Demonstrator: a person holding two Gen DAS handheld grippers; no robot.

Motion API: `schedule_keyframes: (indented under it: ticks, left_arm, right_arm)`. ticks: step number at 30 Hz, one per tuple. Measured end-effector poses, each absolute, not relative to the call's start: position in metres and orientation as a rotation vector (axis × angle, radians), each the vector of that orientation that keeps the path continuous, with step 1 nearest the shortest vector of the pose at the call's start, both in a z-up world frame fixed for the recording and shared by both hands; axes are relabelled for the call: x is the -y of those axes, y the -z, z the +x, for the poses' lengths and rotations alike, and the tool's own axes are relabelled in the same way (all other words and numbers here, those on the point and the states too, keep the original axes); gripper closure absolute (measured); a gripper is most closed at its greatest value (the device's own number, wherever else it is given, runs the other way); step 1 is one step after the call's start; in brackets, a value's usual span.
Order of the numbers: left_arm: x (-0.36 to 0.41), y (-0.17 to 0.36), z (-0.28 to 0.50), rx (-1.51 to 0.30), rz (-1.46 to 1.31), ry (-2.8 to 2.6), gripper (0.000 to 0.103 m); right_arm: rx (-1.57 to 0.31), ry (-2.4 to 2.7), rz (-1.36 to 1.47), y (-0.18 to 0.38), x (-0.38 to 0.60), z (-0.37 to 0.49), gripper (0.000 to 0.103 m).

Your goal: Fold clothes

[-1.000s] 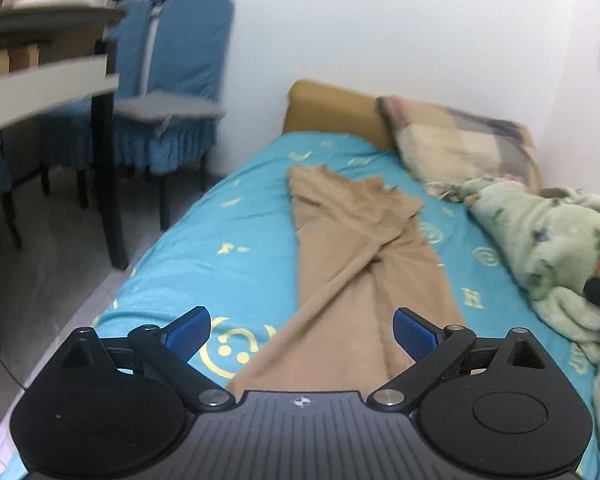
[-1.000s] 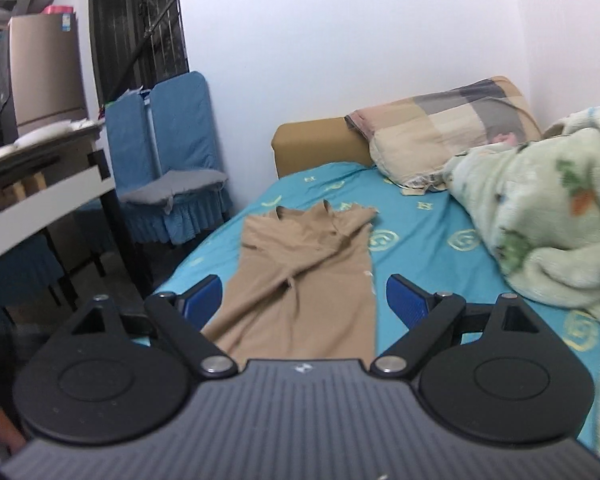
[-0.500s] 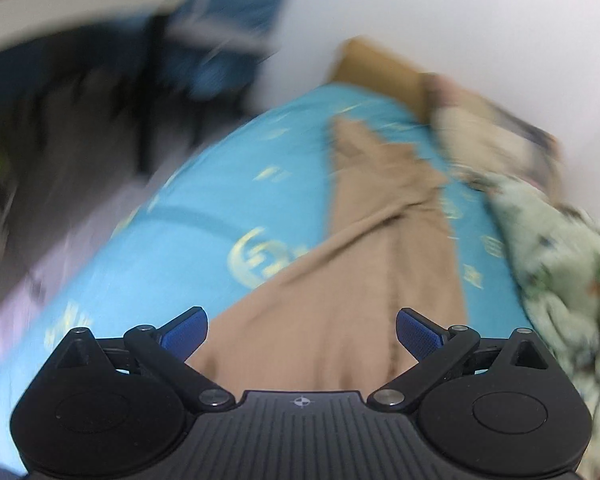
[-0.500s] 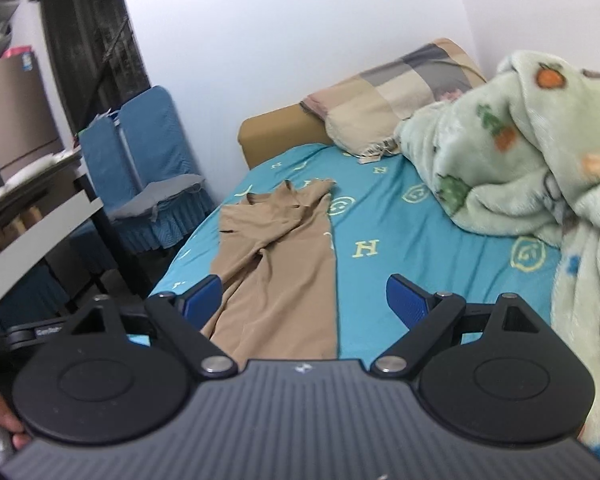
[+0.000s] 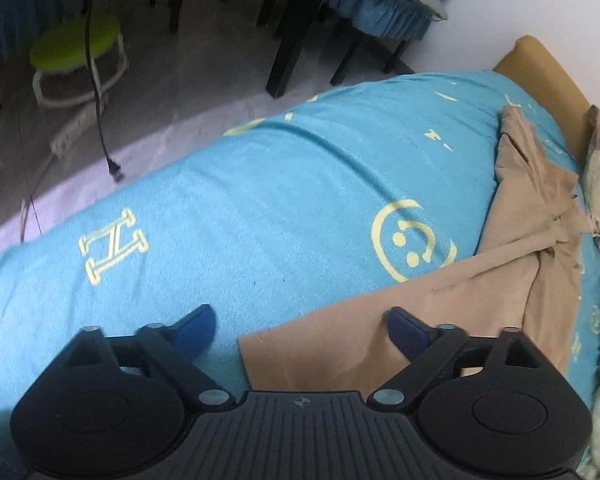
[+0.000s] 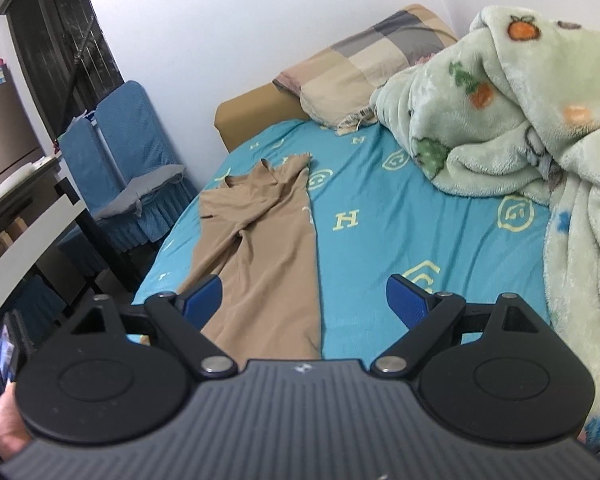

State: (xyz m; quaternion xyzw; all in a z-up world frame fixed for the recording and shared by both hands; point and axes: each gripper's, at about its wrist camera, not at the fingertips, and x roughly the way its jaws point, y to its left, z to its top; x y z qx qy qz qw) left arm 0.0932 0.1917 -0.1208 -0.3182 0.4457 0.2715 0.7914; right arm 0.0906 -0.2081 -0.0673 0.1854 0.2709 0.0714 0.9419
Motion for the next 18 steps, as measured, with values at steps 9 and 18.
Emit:
schedule_keyframes:
  ticks: [9, 18]
  left_arm:
    - [-0.157, 0.087, 0.081, -0.828, -0.519, -0.463, 0.102]
    - [-0.040, 0.019, 0.028, -0.608, -0.121, -0.052, 0.102]
  right_arm:
    - [-0.585, -0.148, 0.395, 0.072, 0.208, 0.093, 0.013]
    - [-0.604, -0.150, 0.456, 0.076, 0.218, 0.096, 0.013]
